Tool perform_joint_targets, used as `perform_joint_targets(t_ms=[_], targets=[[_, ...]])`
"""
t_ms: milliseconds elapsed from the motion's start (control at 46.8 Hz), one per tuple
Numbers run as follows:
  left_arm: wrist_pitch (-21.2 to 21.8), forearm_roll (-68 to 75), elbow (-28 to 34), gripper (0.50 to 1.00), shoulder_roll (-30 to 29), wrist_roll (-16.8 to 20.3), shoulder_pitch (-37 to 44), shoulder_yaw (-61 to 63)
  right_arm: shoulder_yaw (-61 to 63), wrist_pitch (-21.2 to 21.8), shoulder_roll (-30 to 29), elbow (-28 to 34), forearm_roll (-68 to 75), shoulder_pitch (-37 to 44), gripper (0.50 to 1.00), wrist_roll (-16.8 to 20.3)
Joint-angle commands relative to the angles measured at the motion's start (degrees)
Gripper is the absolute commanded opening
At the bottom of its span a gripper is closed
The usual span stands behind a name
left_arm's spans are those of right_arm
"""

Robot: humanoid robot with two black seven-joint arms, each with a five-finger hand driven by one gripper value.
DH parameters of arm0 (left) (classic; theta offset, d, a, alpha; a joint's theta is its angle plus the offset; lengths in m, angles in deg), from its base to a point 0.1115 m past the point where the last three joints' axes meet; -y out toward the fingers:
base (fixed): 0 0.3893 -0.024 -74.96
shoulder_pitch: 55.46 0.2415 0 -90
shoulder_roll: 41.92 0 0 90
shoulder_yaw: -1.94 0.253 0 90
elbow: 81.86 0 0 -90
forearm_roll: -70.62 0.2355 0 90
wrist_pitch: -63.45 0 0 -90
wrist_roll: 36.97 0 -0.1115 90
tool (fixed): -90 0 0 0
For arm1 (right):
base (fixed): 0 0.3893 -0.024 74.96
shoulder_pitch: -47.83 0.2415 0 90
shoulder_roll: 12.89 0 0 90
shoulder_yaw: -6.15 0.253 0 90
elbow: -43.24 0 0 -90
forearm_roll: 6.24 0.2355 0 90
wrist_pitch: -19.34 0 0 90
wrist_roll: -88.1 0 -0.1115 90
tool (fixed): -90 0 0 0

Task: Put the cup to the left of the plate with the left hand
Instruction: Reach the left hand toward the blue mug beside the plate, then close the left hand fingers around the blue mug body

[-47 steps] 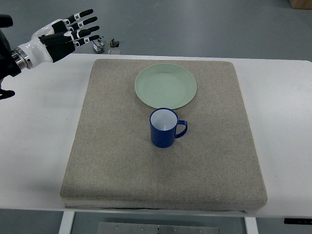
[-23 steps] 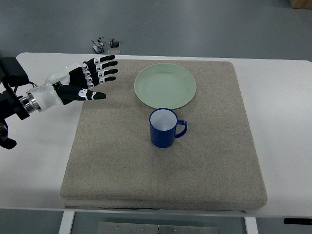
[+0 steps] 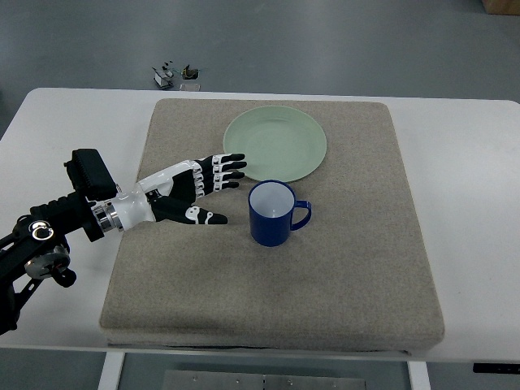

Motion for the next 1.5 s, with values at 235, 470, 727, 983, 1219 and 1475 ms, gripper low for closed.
perform_joint_targets(t_ms=[235,470,727,983,1219,1475], targets=[[0.0,0.5,3.0,0.999,4.3,-0.6,-1.3,0.2,0.0,0.0,0.0,0.0,0.1,0.0,0.934,0.0],[0.0,3.8,5.5,0.996,6.7,-0.8,-2.8,0.2,0.0,0.0,0.0,0.0,0.0,0.0,0.934,0.0],[0.0,6.6,5.5,0.999,7.2,-0.8,-3.8,0.5,0.0,0.0,0.0,0.0,0.0,0.0,0.934,0.0],[0.0,6.7,5.7,0.999,8.5,-0.9,-4.5,2.6,0.0,0.0,0.0,0.0,0.0,0.0,0.934,0.0],[0.0,6.6,7.8,0.996,9.6,-1.1,-5.3,2.6,0.0,0.0,0.0,0.0,0.0,0.0,0.934,0.0],[0.0,6.6,8.5,0.996,10.4,-1.1,-5.3,2.7,0.0,0.0,0.0,0.0,0.0,0.0,0.934,0.0]])
